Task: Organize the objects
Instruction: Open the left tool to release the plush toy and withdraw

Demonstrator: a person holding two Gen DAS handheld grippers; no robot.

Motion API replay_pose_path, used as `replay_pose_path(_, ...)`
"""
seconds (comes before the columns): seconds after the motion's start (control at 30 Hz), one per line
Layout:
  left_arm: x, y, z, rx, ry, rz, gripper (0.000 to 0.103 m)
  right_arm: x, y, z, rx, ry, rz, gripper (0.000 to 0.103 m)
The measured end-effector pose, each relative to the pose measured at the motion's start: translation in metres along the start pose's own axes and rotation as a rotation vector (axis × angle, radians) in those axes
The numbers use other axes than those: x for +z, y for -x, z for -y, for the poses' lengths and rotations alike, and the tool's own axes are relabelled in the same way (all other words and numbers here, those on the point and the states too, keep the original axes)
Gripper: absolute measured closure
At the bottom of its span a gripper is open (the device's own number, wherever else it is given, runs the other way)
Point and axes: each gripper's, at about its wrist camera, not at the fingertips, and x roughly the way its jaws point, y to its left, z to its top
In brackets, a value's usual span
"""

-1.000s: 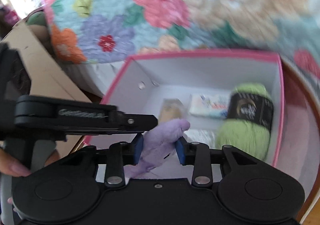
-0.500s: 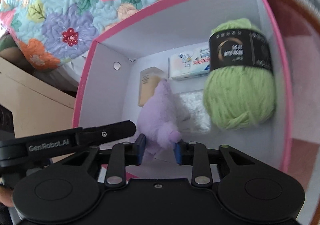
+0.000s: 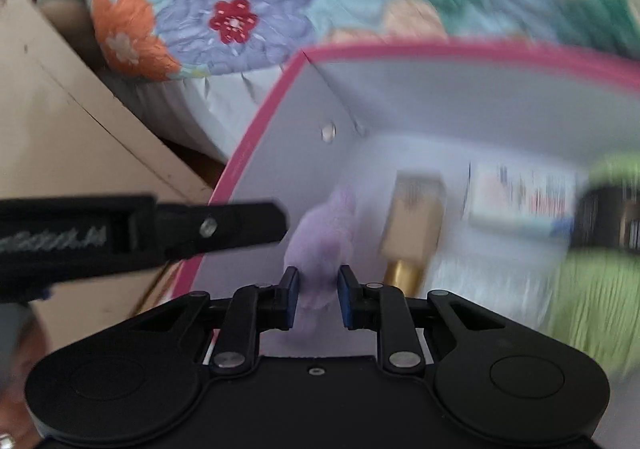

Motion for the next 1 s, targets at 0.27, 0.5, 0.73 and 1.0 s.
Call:
replay_pose_path(0.27,-0.002,0.000,-0.005,0.013,-0.001,0.003,0.080,0.001,-0.012,-0.004,-0.053,0.106,0.013,0.085)
replay_pose_path(0.5,-0.003,0.003,0.001,0.022,-0.029,0.015,0.079,-0.015,-0.024,-0.009,-0.133,0.152,-0.006,0.082)
replay_pose_path(0.73,-0.016,0.020,0.020,0.080,-0.186,-0.015,0.059,-0.030,0.044,0.003,-0.099,0.109,0.054,0.052)
replay_pose_path(1.0,-0.031,0.061,0.044,0.046,-0.308,-0.066,0.046,-0.032,0.117,0.000,-0.104,0.102,0.037,0.045)
